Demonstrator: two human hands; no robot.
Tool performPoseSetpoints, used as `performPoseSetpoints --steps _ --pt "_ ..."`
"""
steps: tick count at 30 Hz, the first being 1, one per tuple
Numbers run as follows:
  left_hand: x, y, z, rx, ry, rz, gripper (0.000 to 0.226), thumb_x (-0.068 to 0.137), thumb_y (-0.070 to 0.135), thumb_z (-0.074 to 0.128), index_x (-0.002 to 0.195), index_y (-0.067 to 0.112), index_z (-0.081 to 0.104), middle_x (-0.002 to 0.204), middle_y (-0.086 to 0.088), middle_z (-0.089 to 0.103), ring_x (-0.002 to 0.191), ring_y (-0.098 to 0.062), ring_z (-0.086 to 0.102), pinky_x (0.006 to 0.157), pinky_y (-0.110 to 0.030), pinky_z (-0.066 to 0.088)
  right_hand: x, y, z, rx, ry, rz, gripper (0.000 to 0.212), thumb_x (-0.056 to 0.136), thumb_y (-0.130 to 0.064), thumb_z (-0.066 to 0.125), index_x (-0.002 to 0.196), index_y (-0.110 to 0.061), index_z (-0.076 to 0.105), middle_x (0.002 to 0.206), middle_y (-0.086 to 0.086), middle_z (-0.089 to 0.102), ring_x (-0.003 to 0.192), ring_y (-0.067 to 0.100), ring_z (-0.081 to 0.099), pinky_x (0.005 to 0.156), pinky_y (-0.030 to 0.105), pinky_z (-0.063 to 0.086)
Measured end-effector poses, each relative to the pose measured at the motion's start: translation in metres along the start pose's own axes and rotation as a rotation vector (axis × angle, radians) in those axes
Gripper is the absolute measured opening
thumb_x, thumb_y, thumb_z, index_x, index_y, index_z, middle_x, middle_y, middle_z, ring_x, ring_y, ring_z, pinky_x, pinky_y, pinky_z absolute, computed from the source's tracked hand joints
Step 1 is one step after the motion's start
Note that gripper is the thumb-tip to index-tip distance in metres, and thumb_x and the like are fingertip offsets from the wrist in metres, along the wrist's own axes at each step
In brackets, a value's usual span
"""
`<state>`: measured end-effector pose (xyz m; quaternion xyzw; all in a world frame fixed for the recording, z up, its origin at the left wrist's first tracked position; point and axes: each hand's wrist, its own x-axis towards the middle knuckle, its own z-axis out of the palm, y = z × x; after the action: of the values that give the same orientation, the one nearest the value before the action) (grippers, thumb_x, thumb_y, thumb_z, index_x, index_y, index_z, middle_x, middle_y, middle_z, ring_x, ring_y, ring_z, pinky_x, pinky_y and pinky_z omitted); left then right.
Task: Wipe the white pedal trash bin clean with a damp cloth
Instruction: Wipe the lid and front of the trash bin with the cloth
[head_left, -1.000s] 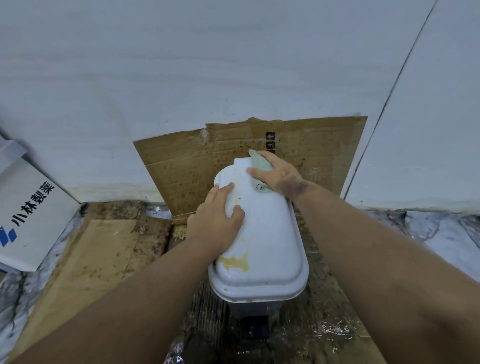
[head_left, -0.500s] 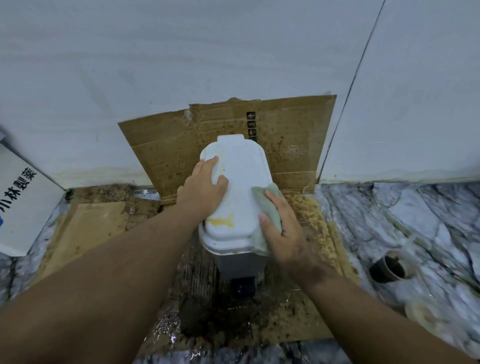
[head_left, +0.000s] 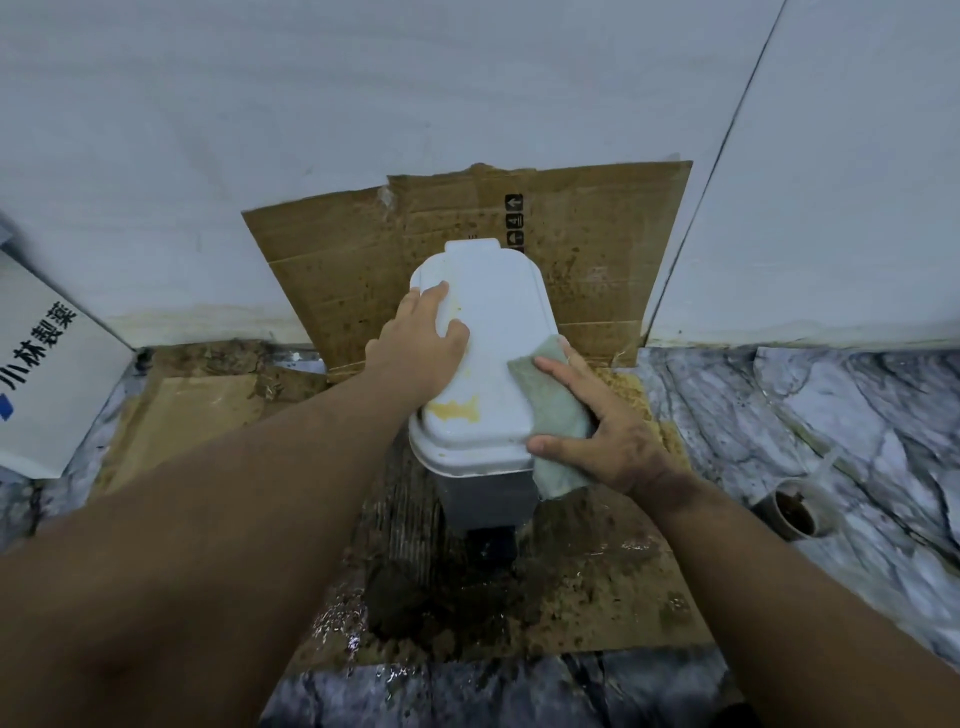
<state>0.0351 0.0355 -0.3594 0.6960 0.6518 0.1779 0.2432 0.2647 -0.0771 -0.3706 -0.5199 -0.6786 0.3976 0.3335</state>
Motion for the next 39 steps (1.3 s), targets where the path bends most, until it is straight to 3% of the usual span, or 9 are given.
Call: performPoseSetpoints --steps 9,12,17,22,25,28,30,36,39 --pt "0.002 -0.005 0.001 -0.007 0.009 0.007 0.067 0.092 0.056 0.029 0.156 0.04 0.021 0.168 0.005 0.016 0.144 -0.032 0.035 0.111 -0.06 0.03 -0.003 -0.022 0.045 -0.201 0.263 0.096 0.101 0.058 -0.07 0.077 0.147 -0.044 0.039 0.166 -0.011 0.008 0.153 0.014 0.006 0.122 0.048 0.024" --pt "0.002 -0.004 0.001 -0.014 0.004 0.011 0.068 0.091 0.056 0.029 0.157 0.039 0.021 0.168 0.004 0.017 0.145 -0.031 0.034 0.112 -0.059 0.03 -0.004 -0.018 0.051 -0.128 0.337 0.059 0.098 0.058 -0.071 0.078 0.145 -0.042 0.044 0.164 -0.012 0.014 0.151 0.009 0.012 0.121 0.047 0.027" --pt "0.001 -0.001 -0.001 -0.009 0.003 0.004 0.07 0.089 0.056 0.028 0.157 0.039 0.021 0.168 0.005 0.017 0.144 -0.03 0.035 0.113 -0.058 0.029 -0.003 0.011 0.017 0.052 0.153 -0.054 0.086 0.064 -0.061 0.083 0.141 -0.047 0.048 0.163 -0.014 0.022 0.149 0.0 0.019 0.123 0.042 0.026" --pt "0.002 -0.001 0.0 -0.021 0.008 0.008 0.071 0.088 0.056 0.028 0.156 0.038 0.023 0.167 0.005 0.019 0.144 -0.028 0.036 0.113 -0.056 0.03 -0.001 0.021 -0.001 -0.108 0.063 -0.153 0.1 0.058 -0.066 0.083 0.146 -0.044 0.042 0.166 -0.005 0.019 0.152 0.009 0.017 0.123 0.048 0.025" --pt "0.002 -0.003 0.0 -0.036 0.005 0.009 0.073 0.086 0.057 0.027 0.156 0.037 0.024 0.166 0.005 0.021 0.143 -0.028 0.037 0.113 -0.056 0.031 -0.007 0.017 0.04 -0.188 0.258 -0.203 0.099 0.061 -0.065 0.081 0.145 -0.028 0.045 0.165 0.001 0.014 0.153 0.021 0.017 0.119 0.056 0.028" --pt "0.001 -0.004 -0.001 -0.028 0.013 0.01 0.071 0.088 0.057 0.028 0.156 0.038 0.023 0.166 0.005 0.02 0.142 -0.029 0.037 0.113 -0.058 0.031 -0.007 0.014 0.073 -0.36 0.54 -0.242 0.095 0.064 -0.076 0.07 0.137 -0.02 0.048 0.157 0.018 0.03 0.143 0.036 0.033 0.111 0.064 0.034" --pt "0.002 -0.003 -0.001 -0.032 0.009 0.008 0.07 0.088 0.056 0.028 0.156 0.038 0.023 0.166 0.005 0.02 0.143 -0.029 0.037 0.113 -0.057 0.03 -0.006 0.013 0.079 -0.436 0.578 -0.236 0.097 0.063 -0.081 0.065 0.136 -0.019 0.047 0.154 0.024 0.035 0.139 0.043 0.037 0.109 0.065 0.035" --pt "0.001 -0.001 0.0 -0.026 0.013 0.019 0.068 0.091 0.054 0.03 0.157 0.036 0.023 0.166 0.004 0.02 0.142 -0.029 0.038 0.112 -0.056 0.031 -0.001 0.032 0.025 -0.149 0.167 -0.296 0.1 0.059 -0.077 0.072 0.144 -0.034 0.042 0.166 0.0 0.012 0.154 0.025 0.011 0.119 0.061 0.024" --pt "0.002 -0.001 0.001 -0.041 0.014 0.018 0.069 0.09 0.054 0.03 0.156 0.036 0.023 0.165 0.004 0.02 0.141 -0.028 0.038 0.112 -0.056 0.03 0.003 0.035 0.009 -0.179 0.077 -0.275 0.104 0.056 -0.075 0.075 0.147 -0.039 0.038 0.167 -0.006 0.009 0.155 0.025 0.007 0.117 0.064 0.024"
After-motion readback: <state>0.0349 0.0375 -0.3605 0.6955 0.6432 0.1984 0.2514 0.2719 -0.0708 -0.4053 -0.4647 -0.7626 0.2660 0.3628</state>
